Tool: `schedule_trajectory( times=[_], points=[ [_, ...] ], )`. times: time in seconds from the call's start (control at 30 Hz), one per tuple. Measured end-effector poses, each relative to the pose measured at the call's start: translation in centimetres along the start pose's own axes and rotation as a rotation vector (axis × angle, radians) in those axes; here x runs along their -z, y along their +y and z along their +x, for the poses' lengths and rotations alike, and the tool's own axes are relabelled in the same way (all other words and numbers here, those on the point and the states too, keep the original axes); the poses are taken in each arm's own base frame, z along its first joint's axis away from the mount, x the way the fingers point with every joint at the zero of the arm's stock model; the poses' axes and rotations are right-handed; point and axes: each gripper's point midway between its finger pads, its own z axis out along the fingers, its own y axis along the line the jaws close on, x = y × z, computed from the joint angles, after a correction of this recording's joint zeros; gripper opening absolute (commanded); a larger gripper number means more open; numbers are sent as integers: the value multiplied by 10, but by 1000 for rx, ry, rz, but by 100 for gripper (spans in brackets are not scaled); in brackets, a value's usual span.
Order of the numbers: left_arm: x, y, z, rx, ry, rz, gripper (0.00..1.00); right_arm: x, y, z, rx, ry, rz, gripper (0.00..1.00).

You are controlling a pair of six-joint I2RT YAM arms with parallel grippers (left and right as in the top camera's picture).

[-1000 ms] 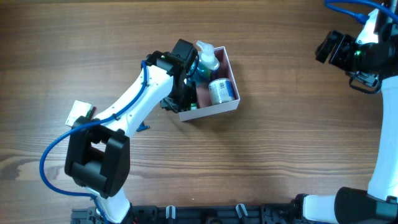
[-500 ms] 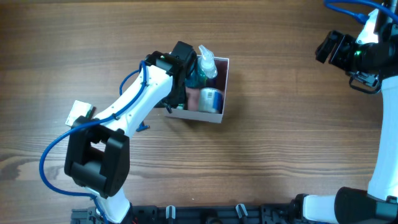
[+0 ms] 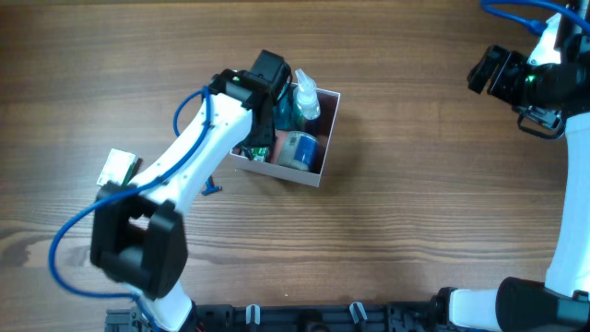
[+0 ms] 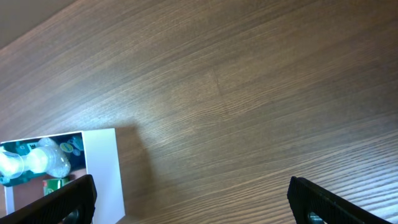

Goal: Pack container

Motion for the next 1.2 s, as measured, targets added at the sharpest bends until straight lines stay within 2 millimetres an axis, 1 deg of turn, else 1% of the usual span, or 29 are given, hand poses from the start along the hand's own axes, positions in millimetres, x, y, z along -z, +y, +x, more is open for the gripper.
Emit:
schedule_trajectory(
  times=[0.1, 0.13, 0.17, 0.23, 0.27, 0.33, 0.43, 0.5, 0.67, 0.77, 0.9, 1.0, 1.2],
  points=[
    [25, 9, -8, 33, -59, 33, 45, 0, 0, 0, 0, 0, 0, 100],
    [31, 13, -11, 47, -76, 41, 40, 0, 0, 0, 0, 0, 0, 99],
    [44, 24, -18, 81, -111, 55, 33, 0, 0, 0, 0, 0, 0, 100],
    [51, 36, -24, 113, -132, 60, 22, 0, 0, 0, 0, 1, 0, 100],
    [51, 40, -26, 131, -133, 61, 17, 0, 0, 0, 0, 1, 0, 100],
    [48, 51, -30, 163, -125, 60, 4, 0, 0, 0, 0, 1, 0, 100],
    [38, 63, -34, 200, -100, 60, 4, 0, 0, 1, 0, 2, 1, 99],
    [29, 64, -36, 213, -82, 60, 4, 0, 0, 1, 0, 4, 1, 99],
    [1, 54, -31, 205, 0, 69, 4, 0, -1, 2, -1, 8, 2, 99],
    [-14, 43, -25, 196, 61, 97, 4, 0, -1, 2, 0, 9, 3, 100],
    [-27, 24, -14, 171, 146, 179, 4, 0, -1, 3, 8, 11, 3, 100],
    [-31, 16, -10, 162, 180, 216, 4, 0, -1, 3, 14, 11, 3, 100],
    [-25, 1, 0, 155, 239, 299, 4, 0, -1, 3, 17, 11, 3, 100]
  ],
)
